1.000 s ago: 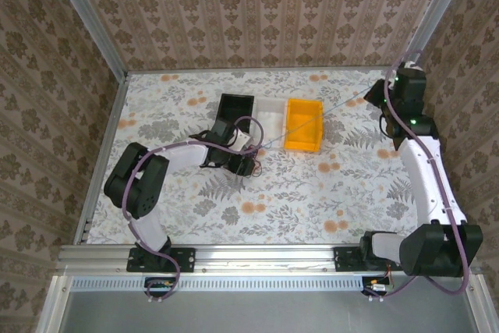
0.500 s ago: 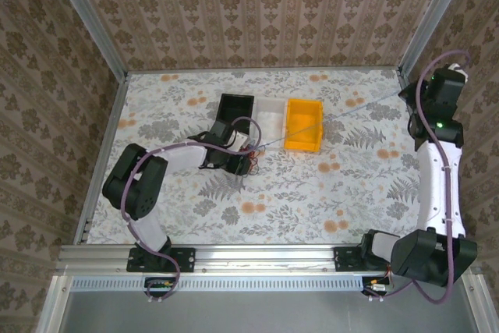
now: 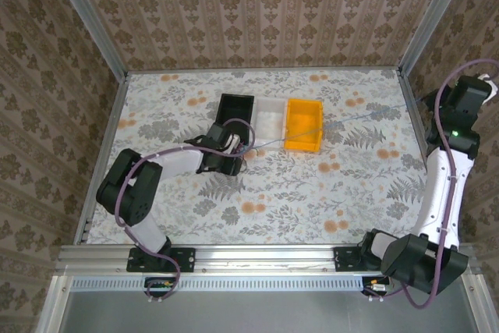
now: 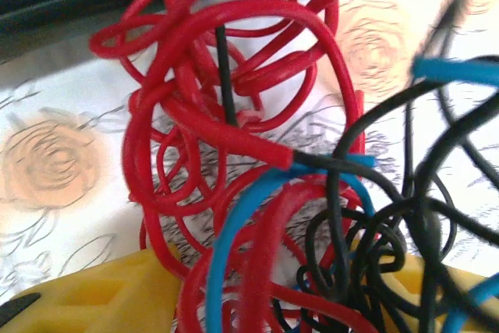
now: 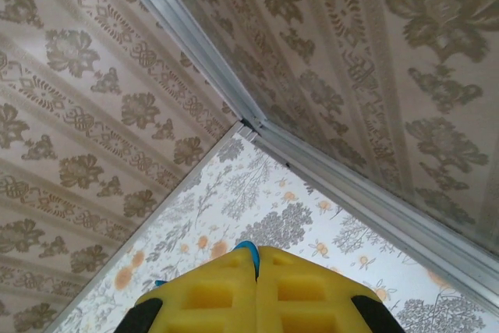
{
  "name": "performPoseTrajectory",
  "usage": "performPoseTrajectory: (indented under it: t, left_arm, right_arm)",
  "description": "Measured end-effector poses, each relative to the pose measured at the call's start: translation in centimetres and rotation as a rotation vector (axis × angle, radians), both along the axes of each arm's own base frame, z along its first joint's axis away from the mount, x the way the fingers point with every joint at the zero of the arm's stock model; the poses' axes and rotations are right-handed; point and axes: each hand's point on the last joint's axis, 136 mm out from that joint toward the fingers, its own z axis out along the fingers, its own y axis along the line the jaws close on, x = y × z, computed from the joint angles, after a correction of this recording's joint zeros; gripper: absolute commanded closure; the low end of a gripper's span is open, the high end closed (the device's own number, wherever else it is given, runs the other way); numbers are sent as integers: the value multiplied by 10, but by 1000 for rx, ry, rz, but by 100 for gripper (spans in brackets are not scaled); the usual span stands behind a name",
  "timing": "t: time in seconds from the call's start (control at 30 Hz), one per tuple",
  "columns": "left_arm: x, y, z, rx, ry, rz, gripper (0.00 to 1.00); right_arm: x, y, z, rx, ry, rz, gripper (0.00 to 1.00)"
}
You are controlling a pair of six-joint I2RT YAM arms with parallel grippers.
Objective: Untangle the cables
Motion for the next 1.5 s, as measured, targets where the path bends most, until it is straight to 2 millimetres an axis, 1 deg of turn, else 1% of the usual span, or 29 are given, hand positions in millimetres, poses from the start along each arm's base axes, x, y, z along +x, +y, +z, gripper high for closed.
performPoseTrajectory:
  t: [0.17,0.27,0.43,0.53,0.6,0.67,0.73,0.9,0.93,1.0,1.03,1.13,1.17,1.27,1.33,1.4,1.43,1.5]
  left_arm:
    - [6,19,-2,46,-9,105,34]
    - [8,31,-2,59,-8,177,33]
    - [11,48,-2,58,8,281,33]
    - [13,53,-3,44,15,326,35]
    - [15,61,-3,26,24,376,37]
    - [18,72,-2,1,33,437,40]
    - [20,83,-1,-22,42,498,44]
    - [23,98,0,-72,67,602,52]
    - [24,100,0,-78,69,614,56]
    - [24,104,0,-84,77,643,68]
    - [25,108,0,-91,81,667,72]
    - [25,117,-2,-113,95,718,77]
    - [25,117,-1,-115,96,724,79]
    - [24,115,-1,-104,89,705,99]
    - [23,109,1,-87,72,645,100]
    - [20,89,2,-77,56,539,100]
    - [17,75,3,-75,47,473,100]
    - [8,45,8,-95,32,330,100]
  right_arm:
    - [-14,-14,6,-3,-20,-55,100]
    - [-22,-22,9,-1,-31,-88,100]
    - [-29,-27,11,0,-37,-113,100]
    - [-30,-27,12,-2,-38,-113,100]
    - [-32,-29,13,-3,-40,-119,100]
    - [-35,-31,14,-2,-36,-128,100]
    - [-36,-31,16,-6,-37,-132,100]
    - [-40,-34,21,-12,-46,-143,100]
    - [-41,-34,23,-14,-48,-145,100]
    - [-42,-35,24,-16,-52,-149,100]
    - [-42,-36,25,-17,-53,-151,100]
    - [-43,-38,26,-17,-56,-156,100]
    - [-43,-37,26,-15,-57,-151,100]
    - [-38,-32,27,-5,-68,-113,100]
    - [-31,-24,29,-1,-80,-72,100]
    - [-21,-11,32,-3,-94,-14,100]
    - [-16,-2,35,-12,-99,21,100]
    - [-2,24,40,-35,-107,116,100]
